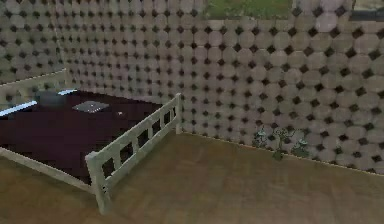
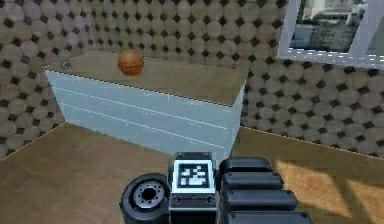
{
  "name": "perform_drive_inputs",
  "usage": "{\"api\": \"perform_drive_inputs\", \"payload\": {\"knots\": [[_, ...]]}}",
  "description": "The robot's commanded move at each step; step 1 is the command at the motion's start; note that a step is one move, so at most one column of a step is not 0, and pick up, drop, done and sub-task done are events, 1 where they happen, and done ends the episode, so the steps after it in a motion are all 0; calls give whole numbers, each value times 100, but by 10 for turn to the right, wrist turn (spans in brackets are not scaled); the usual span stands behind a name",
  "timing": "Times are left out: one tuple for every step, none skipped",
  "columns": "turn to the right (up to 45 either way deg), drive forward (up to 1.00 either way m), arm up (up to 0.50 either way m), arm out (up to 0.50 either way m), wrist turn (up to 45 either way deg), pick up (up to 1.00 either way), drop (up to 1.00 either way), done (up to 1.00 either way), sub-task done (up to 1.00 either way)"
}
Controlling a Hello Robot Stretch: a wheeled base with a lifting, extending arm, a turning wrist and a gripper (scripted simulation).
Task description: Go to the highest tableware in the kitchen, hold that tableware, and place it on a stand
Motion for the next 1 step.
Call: {"api": "perform_drive_inputs", "payload": {"knots": [[450, 0, 0, 0, 0, 0, 0, 0, 0]]}}
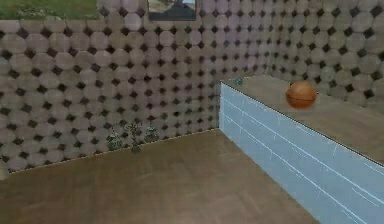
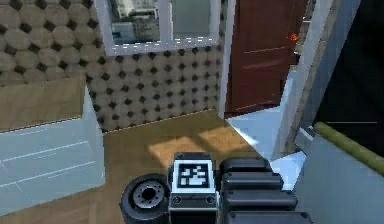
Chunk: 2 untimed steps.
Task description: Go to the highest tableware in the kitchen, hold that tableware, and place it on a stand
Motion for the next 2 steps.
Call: {"api": "perform_drive_inputs", "payload": {"knots": [[90, 0, 0, 0, 0, 0, 0, 0, 0], [450, 0, 0, 0, 0, 0, 0, 0, 0]]}}
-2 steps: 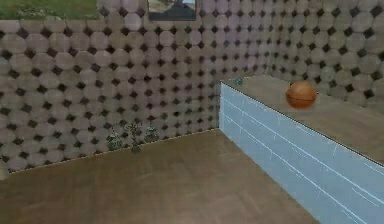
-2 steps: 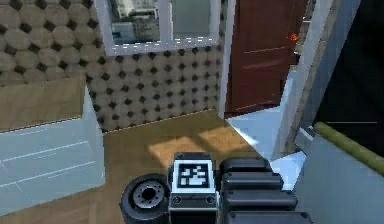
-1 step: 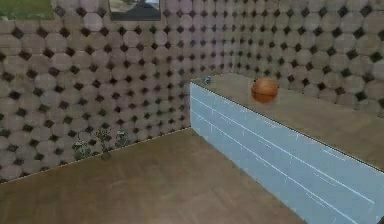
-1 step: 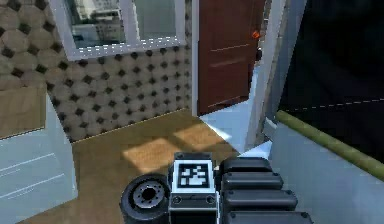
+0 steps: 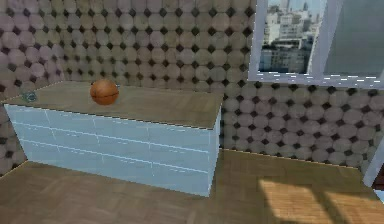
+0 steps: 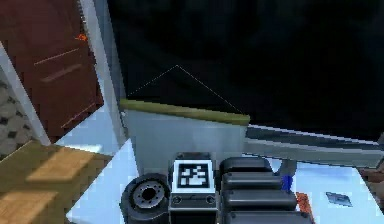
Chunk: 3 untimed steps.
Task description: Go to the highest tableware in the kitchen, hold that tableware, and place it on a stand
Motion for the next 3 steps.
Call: {"api": "perform_drive_inputs", "payload": {"knots": [[120, 0, 0, 0, 0, 0, 0, 0, 0], [0, 10, 0, 0, 0, 0, 0, 0, 0], [450, 0, 0, 0, 0, 0, 0, 0, 0]]}}
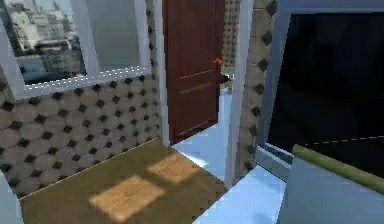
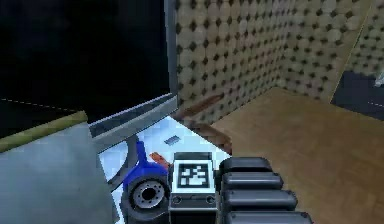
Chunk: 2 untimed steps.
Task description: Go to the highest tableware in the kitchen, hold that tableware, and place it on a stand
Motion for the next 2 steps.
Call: {"api": "perform_drive_inputs", "payload": {"knots": [[450, 0, 0, 0, 0, 0, 0, 0, 0], [150, 0, 0, 0, 0, 0, 0, 0, 0]]}}
